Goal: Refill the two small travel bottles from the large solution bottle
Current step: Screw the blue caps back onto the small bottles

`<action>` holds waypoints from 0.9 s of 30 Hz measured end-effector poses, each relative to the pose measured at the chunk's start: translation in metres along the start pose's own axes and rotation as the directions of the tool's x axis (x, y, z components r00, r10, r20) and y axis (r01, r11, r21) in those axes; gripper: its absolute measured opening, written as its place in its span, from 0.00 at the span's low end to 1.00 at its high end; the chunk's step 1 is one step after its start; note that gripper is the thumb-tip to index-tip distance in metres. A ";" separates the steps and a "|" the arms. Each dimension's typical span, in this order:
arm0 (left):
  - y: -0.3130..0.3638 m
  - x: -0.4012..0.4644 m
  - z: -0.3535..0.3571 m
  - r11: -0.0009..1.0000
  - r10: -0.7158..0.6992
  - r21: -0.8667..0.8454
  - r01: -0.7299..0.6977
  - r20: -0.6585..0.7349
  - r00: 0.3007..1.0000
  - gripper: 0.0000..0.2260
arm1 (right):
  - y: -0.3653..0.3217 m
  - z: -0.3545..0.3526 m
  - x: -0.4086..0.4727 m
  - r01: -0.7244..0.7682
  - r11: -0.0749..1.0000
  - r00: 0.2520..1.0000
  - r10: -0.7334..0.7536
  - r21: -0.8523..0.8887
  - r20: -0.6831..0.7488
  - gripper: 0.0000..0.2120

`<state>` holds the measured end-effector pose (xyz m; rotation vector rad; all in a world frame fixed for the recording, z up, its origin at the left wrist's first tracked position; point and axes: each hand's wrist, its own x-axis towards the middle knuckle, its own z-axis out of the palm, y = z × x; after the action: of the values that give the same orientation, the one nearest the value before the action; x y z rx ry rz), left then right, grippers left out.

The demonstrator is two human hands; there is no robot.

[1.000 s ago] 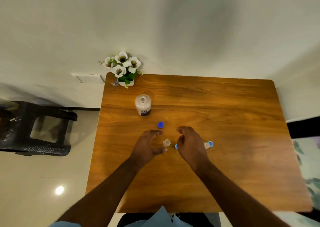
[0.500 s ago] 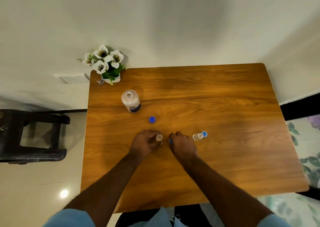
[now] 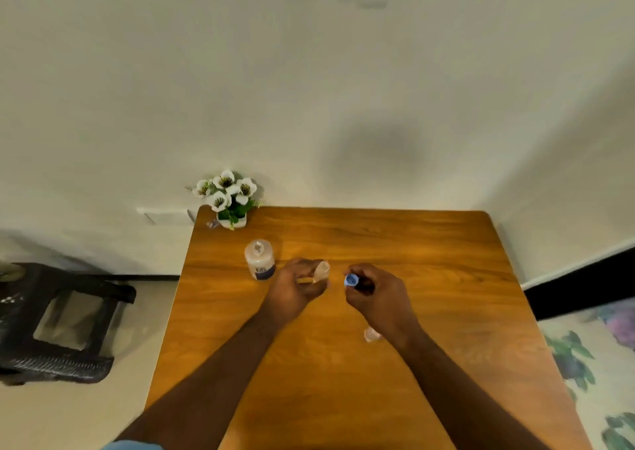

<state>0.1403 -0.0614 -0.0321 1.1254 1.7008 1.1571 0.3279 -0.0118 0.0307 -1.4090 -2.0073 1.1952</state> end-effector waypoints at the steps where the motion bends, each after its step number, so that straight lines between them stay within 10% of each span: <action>1: 0.015 0.005 0.001 0.999 0.031 -0.010 -0.031 -0.029 0.999 0.14 | -0.009 -0.014 0.006 0.029 0.999 0.999 -0.029 0.019 -0.015 0.14; 14: 0.265 0.043 0.018 0.916 0.330 -0.200 -0.347 -0.117 0.937 0.04 | -0.180 -0.252 0.065 0.500 0.864 0.865 -0.501 -0.055 -0.004 0.13; 20: 0.367 0.039 0.027 0.867 0.411 -0.248 -0.432 -0.132 0.902 0.08 | -0.272 -0.332 0.066 0.719 0.572 0.688 -0.665 -0.395 0.289 0.11; 27: 0.433 0.029 0.021 0.836 0.492 -0.195 -0.512 -0.147 0.858 0.09 | -0.336 -0.368 0.035 0.711 0.372 0.656 -0.655 -0.596 0.375 0.13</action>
<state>0.2538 0.0556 0.3710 1.4365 1.3180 1.7057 0.3962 0.1296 0.5051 -0.5314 -2.8345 0.0468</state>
